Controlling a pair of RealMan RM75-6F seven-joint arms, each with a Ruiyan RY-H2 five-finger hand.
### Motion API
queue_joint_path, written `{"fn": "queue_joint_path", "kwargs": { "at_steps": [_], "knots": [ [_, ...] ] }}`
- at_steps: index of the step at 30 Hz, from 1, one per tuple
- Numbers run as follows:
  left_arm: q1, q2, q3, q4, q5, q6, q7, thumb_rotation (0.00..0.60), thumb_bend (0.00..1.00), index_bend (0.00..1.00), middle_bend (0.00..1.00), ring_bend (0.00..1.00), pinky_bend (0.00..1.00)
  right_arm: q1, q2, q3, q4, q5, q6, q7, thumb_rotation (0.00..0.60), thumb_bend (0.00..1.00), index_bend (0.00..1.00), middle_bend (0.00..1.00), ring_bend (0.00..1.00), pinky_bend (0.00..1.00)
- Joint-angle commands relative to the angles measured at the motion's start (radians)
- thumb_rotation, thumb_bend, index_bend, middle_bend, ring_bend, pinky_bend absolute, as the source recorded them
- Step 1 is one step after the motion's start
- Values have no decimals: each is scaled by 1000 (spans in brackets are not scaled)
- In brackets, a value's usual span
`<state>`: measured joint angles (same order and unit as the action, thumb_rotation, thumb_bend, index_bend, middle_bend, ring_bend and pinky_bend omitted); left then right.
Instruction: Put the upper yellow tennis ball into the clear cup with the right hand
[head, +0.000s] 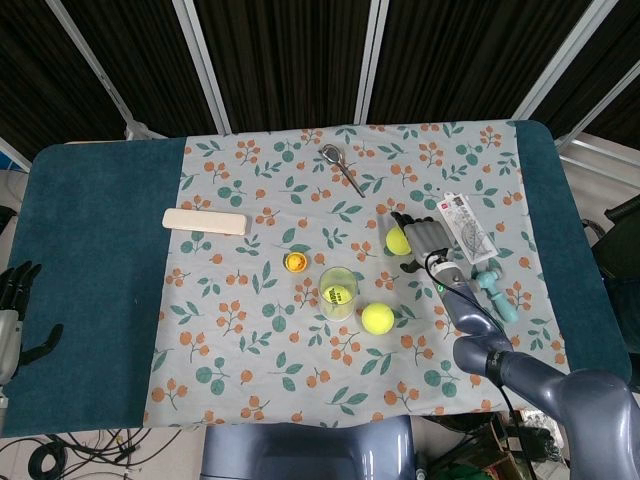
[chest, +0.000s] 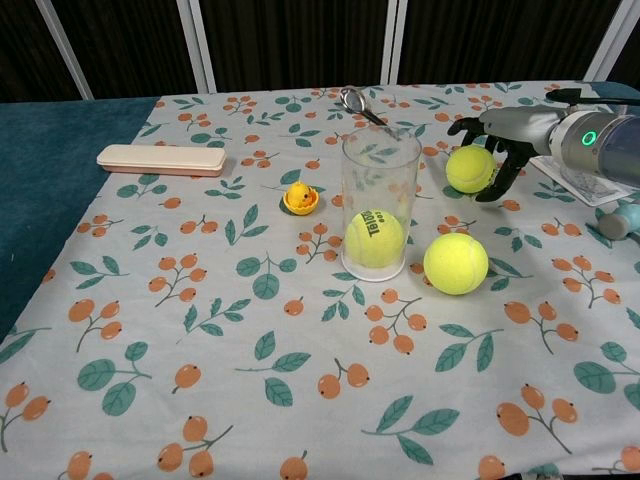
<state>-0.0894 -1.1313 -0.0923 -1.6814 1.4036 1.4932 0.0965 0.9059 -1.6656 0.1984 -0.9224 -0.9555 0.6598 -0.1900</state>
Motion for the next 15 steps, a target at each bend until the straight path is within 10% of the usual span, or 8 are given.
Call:
{"fn": "queue_joint_path", "kwargs": {
  "at_steps": [1,15],
  "knots": [
    [-2,2,-3,-5,-4,-2,3,600,299,26,31,2,0,4,-4,-1,2,-9,-6,-6,600,180,143,214,351,243],
    [0,5,-5,-11,-15,-1,6,600,299,40,30,2,0,-31,50,16,-107,-29,17,31,600,285,599,453,550,469]
  ]
}}
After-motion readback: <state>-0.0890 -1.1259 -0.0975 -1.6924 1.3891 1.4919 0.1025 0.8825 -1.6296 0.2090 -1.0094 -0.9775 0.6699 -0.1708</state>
